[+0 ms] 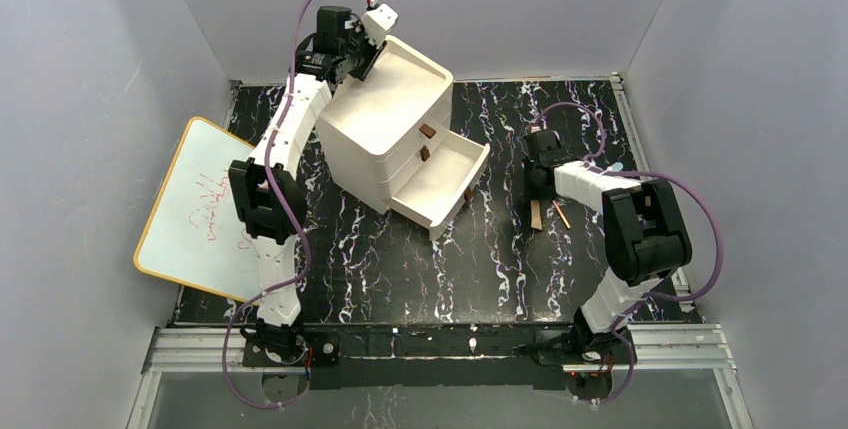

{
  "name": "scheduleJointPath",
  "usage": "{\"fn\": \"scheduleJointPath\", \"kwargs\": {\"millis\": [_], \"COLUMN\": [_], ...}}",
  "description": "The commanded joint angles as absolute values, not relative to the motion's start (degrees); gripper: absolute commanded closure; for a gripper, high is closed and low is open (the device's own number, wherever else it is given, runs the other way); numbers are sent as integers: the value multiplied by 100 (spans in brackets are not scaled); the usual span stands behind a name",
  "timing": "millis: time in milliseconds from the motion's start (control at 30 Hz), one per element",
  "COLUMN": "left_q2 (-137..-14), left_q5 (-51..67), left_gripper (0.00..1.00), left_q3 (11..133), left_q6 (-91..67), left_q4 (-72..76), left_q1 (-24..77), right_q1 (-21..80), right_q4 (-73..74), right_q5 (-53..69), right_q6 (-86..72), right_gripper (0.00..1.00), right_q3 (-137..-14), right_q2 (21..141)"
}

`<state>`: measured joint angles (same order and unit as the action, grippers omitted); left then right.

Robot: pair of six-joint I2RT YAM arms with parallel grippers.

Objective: Organize the makeup

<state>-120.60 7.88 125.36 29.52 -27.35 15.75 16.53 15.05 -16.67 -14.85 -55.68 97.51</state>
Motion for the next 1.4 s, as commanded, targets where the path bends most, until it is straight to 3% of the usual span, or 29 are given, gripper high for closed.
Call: {"fn": "scheduleJointPath", "kwargs": {"millis": [0, 200, 600, 933, 1133, 1367], "left_q2": [-12568, -12561, -12624, -12587, -12526, -12448], "left_q5": [806, 782, 749, 756, 766, 758], "left_gripper": [100, 100, 100, 100, 100, 100], "left_q3": [12192, 12184, 12210, 12217, 12219, 12205], "left_q6": [3250, 3256, 3258, 3255, 3260, 3261], "left_q4": [-3946, -3951, -3951, -3957, -3963, -3959], "left_q1": [1848, 1863, 1886, 1940, 1969, 1978], "right_q1": [1683, 1715, 2392, 3049, 3457, 4010], "right_q4": [1520, 1532, 2054, 1163, 113, 341], "right_q5": [-1544, -1581, -2007, -1310, -1157, -2211], "right_q6": [-1580, -1621, -1984, -3562, -4919, -5743], "right_gripper": [72, 99, 99, 99, 99, 99], "right_q3": [-5476, -5482, -6562, -6894, -6562, -7089], "right_q2": [9885, 10065, 8824, 8030, 8316, 9089]}}
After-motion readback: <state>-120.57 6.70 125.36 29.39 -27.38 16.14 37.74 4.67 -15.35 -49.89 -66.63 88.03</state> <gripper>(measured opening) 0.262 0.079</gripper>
